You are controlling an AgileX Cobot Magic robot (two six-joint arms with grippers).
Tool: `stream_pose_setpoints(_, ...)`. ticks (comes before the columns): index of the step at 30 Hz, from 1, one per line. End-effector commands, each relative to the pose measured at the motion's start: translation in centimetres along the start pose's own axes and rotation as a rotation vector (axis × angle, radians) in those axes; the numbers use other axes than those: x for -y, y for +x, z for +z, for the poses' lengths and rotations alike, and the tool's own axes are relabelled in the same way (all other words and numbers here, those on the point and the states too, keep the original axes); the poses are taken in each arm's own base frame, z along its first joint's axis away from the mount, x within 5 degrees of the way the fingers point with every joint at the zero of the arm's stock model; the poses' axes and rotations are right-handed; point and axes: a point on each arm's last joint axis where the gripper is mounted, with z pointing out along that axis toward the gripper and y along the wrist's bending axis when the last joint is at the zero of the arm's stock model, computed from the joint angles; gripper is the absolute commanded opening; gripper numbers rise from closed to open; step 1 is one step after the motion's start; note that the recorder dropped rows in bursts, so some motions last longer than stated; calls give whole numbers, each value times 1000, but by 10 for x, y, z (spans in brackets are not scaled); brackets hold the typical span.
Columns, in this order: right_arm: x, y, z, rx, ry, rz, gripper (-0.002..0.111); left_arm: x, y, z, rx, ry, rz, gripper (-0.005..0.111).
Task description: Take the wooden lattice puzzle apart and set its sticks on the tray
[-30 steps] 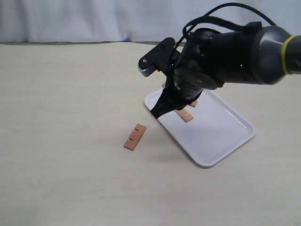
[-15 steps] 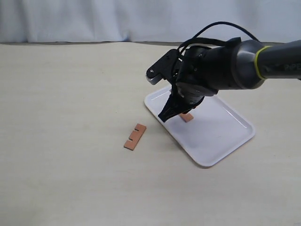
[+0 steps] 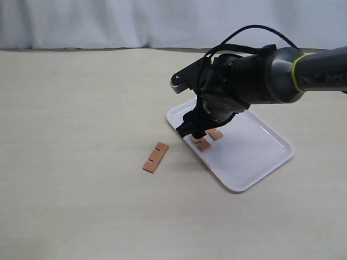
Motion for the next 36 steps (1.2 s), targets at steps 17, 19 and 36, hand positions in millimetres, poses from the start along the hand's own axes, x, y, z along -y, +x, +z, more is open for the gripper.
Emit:
stream_pose_setpoints(17,-68,-27,-73,176,-381,72,72,1,0,0,11,9,-3,0)
stream_pose_setpoints(19,-70,-29,-75,109,-347,33,72,1,0,0,11,9,-3,0)
stream_pose_setpoints(36,-95,-24,-14,-169,-241,2,72,1,0,0,11,9,-3,0)
